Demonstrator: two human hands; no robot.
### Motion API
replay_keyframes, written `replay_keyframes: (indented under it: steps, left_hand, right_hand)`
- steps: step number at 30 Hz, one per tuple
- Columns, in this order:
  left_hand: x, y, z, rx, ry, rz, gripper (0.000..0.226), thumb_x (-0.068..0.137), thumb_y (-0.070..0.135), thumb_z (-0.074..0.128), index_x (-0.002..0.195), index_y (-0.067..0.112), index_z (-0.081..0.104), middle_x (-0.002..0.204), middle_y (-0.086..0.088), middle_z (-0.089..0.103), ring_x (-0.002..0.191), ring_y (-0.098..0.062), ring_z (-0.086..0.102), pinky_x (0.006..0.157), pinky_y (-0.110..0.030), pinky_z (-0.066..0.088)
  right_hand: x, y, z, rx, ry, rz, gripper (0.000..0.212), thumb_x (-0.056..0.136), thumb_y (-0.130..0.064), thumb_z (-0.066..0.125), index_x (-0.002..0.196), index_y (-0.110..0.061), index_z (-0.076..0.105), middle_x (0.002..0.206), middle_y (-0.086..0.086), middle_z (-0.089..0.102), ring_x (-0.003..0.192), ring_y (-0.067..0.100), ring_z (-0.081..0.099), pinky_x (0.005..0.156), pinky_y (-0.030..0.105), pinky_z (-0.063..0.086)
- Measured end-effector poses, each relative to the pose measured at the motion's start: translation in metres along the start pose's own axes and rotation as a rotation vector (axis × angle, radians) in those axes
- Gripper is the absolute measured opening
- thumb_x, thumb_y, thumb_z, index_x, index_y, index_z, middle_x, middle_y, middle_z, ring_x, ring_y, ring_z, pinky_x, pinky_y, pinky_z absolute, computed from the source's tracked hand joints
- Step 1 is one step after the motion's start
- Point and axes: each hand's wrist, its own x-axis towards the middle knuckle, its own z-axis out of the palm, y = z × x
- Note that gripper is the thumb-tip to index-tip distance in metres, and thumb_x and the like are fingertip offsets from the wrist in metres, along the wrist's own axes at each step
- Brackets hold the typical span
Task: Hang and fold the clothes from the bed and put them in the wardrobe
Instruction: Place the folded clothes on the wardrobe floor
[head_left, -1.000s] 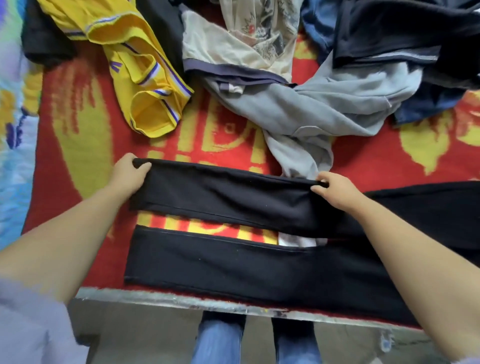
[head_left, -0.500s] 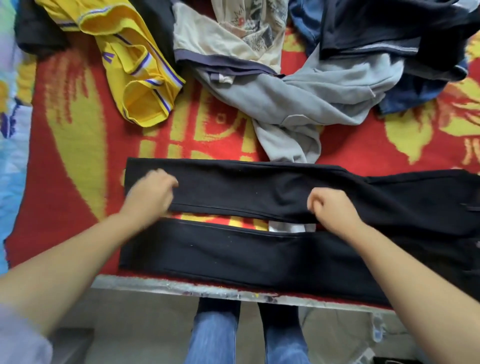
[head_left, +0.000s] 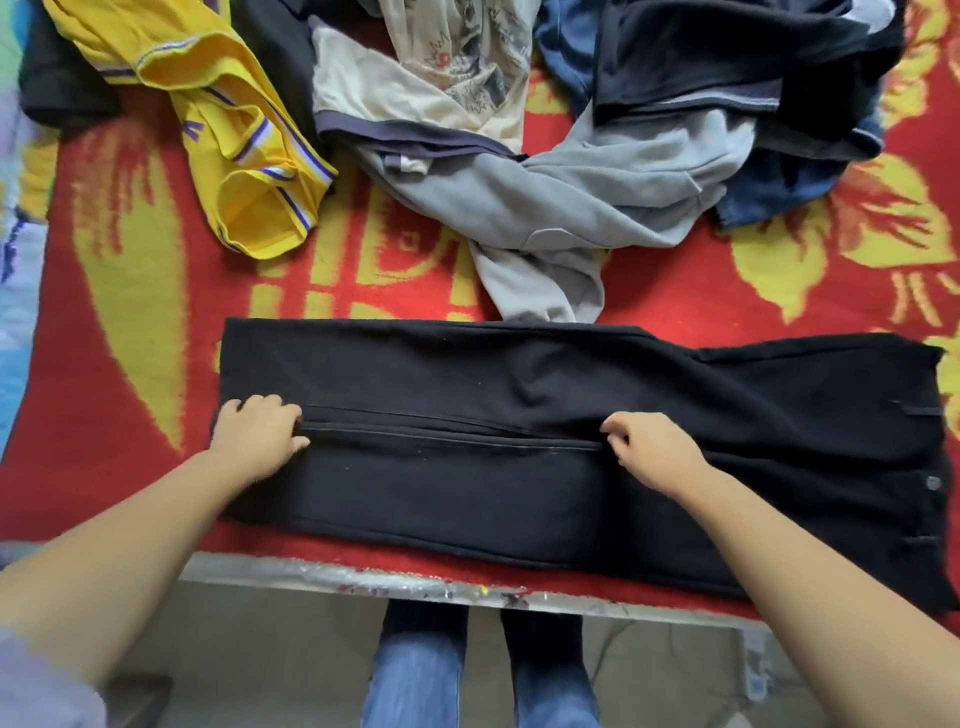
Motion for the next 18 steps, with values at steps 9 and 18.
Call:
replay_keyframes:
  steps: [9, 18]
  left_hand:
    - [0.076, 0.001, -0.066, -0.168, 0.213, 0.011, 0.052, 0.082, 0.007, 0.062, 0.132, 0.005, 0.046, 0.134, -0.020, 0.045, 0.123, -0.037, 0.043, 0.102, -0.046, 0.032]
    - [0.000, -0.029, -0.057, -0.266, 0.522, 0.182, 0.026, 0.065, -0.005, 0.070, 0.084, 0.004, 0.055, 0.080, -0.015, 0.055, 0.077, -0.038, 0.055, 0.068, -0.045, 0.040]
  right_hand:
    - [0.085, -0.011, -0.088, -0.257, 0.036, 0.025, 0.043, 0.090, -0.013, 0.050, 0.133, -0.017, 0.048, 0.132, 0.014, 0.050, 0.115, 0.035, 0.053, 0.091, 0.042, 0.046]
    - [-0.008, 0.020, -0.082, -0.150, 0.150, -0.158, 0.024, 0.086, -0.018, 0.065, 0.110, -0.018, 0.062, 0.100, 0.002, 0.058, 0.095, 0.031, 0.060, 0.077, 0.035, 0.044]
